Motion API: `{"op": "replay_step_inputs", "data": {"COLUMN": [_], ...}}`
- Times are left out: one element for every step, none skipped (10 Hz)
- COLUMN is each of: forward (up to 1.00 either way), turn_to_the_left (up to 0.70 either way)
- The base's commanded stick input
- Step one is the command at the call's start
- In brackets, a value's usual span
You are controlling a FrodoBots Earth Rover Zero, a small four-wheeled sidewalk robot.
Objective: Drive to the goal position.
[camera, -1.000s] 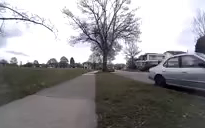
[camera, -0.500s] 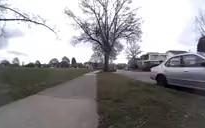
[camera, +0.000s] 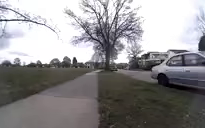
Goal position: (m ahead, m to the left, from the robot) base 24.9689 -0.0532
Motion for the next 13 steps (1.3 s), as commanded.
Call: {"op": "replay_step_inputs", "data": {"forward": [0.85,0.85,0.85,0.85,0.85,0.85,0.85,0.85,0.85,0.85,0.85,0.85,0.85], "turn_to_the_left": [0.00,0.00,0.00,0.00,0.00,0.00,0.00,0.00,0.00,0.00,0.00,0.00,0.00]}}
